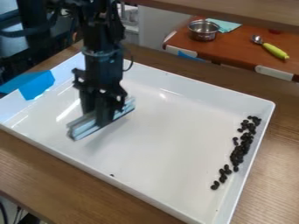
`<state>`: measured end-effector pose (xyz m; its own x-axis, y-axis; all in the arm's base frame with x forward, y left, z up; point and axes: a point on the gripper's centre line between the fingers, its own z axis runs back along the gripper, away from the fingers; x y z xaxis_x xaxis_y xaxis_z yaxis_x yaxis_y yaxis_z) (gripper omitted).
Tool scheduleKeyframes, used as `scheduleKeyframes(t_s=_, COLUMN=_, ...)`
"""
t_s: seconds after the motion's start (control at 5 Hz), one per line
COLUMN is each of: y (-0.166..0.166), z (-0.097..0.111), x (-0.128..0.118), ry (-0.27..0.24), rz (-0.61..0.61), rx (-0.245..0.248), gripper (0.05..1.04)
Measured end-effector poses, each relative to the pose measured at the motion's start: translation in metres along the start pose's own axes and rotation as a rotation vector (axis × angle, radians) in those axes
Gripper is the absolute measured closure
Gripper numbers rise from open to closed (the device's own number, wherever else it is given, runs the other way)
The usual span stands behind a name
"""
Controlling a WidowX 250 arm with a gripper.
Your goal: Sweep into pile
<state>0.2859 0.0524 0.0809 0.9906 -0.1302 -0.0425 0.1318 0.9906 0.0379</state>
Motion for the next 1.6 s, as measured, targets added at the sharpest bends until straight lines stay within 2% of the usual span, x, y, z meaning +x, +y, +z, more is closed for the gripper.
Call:
scheduleKeyframes(t_s=0.2, y=-0.011, z=-0.007, x=-0.010, ry=-0.027, rz=0.014, rx=-0.030, gripper=0.711)
scheduleKeyframes(t_s=0.4, y=-0.020, z=-0.018, x=-0.011, ry=-0.086, rz=0.025, rx=-0.042, gripper=0.711)
scheduleKeyframes(t_s=0.6, y=-0.024, z=-0.021, x=-0.007, ry=-0.116, rz=0.034, rx=-0.037, gripper=0.711)
scheduleKeyframes(t_s=0.8, y=-0.027, z=-0.021, x=-0.006, ry=-0.124, rz=0.042, rx=-0.028, gripper=0.711)
scheduleKeyframes(t_s=1.0, y=-0.038, z=-0.021, x=-0.005, ry=-0.118, rz=0.055, rx=-0.040, gripper=0.711)
scheduleKeyframes(t_s=1.4, y=-0.084, z=-0.018, x=-0.012, ry=-0.091, rz=0.062, rx=-0.100, gripper=0.711)
scheduleKeyframes(t_s=1.6, y=-0.101, z=-0.018, x=-0.011, ry=-0.095, rz=0.060, rx=-0.110, gripper=0.711)
